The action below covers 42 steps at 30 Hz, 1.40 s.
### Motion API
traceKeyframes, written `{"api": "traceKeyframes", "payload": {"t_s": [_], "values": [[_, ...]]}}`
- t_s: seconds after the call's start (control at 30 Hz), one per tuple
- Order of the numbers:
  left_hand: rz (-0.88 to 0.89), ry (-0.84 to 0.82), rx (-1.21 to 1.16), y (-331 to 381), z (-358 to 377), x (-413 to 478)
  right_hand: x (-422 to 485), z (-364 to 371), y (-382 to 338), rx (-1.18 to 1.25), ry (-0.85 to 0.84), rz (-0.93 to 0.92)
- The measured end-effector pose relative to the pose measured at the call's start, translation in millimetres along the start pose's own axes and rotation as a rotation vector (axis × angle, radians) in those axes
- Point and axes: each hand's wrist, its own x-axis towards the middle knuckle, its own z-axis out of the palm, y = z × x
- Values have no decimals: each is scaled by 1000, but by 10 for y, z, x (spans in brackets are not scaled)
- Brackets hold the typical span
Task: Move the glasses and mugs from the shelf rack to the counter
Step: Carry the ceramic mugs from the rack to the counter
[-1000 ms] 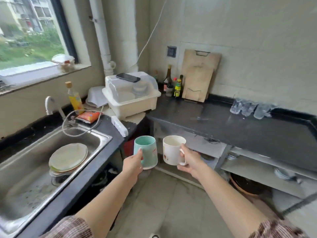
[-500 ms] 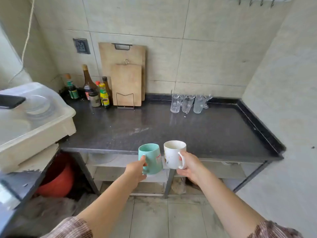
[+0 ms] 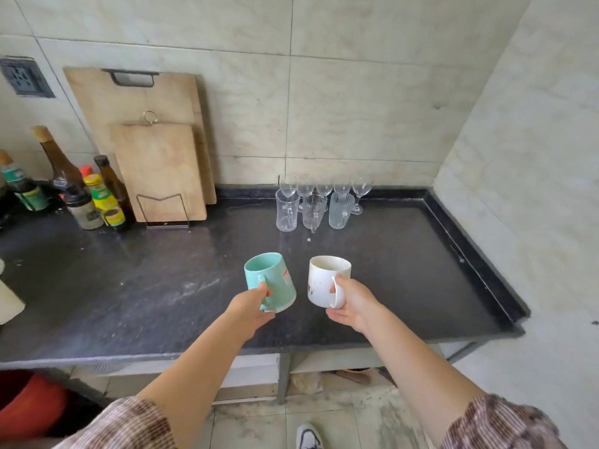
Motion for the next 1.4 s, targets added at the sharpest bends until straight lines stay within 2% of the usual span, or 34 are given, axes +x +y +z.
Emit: {"api": "traceKeyframes", "payload": {"t_s": [0.33, 0.6, 0.9, 1.4], "values": [[98, 116, -34, 240, 700, 962, 1114, -129, -684, -127, -17, 60], [159, 184, 68, 189, 832, 1350, 1603, -36, -786, -109, -15, 90], [151, 185, 63, 125, 858, 1580, 1831, 51, -730, -86, -47, 75], [145, 204, 135, -59, 814, 1639, 1787, -26, -627, -521, -16, -63]]}}
